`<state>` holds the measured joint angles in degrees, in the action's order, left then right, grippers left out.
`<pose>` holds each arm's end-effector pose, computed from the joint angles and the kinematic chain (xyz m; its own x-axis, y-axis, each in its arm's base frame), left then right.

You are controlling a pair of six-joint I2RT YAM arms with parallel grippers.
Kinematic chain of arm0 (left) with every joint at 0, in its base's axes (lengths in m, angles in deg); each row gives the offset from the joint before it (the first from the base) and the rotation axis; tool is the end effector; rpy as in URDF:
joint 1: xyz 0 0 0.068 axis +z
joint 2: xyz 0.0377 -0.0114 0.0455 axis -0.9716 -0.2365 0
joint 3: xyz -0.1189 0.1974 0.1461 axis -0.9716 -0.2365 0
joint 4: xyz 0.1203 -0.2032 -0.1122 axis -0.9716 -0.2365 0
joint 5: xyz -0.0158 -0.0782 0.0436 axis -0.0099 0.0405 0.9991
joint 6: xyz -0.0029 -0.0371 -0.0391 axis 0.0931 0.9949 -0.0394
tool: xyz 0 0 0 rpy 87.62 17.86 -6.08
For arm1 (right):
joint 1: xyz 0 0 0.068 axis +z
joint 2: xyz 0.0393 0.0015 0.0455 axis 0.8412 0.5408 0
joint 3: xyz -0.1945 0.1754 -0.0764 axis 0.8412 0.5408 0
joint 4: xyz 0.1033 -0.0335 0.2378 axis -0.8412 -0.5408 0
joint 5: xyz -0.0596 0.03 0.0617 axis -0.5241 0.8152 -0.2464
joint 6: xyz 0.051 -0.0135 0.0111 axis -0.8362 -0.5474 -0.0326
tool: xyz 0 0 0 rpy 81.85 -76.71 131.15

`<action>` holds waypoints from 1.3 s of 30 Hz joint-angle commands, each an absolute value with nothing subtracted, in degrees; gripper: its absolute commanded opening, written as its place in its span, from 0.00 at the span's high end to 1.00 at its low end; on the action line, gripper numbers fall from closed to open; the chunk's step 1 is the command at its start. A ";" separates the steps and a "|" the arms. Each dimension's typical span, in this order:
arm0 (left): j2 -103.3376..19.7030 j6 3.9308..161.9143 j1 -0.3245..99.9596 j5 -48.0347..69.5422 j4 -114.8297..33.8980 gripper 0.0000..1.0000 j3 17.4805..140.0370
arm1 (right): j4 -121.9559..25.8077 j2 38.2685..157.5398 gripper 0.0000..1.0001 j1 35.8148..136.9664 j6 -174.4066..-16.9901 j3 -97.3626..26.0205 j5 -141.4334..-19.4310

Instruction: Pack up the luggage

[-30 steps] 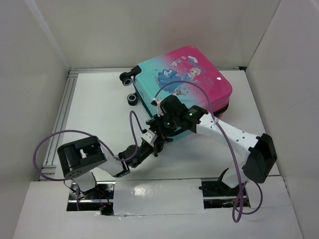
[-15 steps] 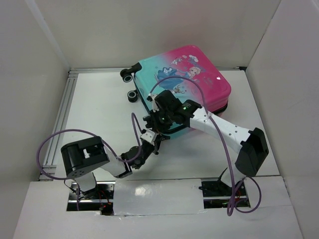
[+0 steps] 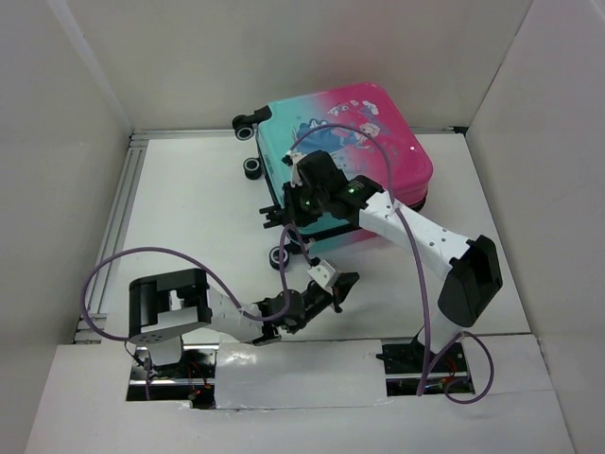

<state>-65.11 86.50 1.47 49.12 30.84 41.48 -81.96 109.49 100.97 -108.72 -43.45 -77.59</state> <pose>0.1024 -0.3093 0.1986 -0.1423 -0.3394 -0.9298 0.6925 0.6370 -0.3385 0.2575 0.2552 0.3217 -0.7329 -0.2390 -0.6370 -0.5589 0.7454 0.3634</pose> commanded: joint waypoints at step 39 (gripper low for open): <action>-44.87 91.20 29.56 7.67 14.72 0.32 30.05 | -75.52 96.36 0.01 52.08 -109.80 -40.46 -81.75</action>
<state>-41.72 89.78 29.38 10.63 5.09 26.97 -80.56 96.18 53.34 -108.59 -41.95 -83.87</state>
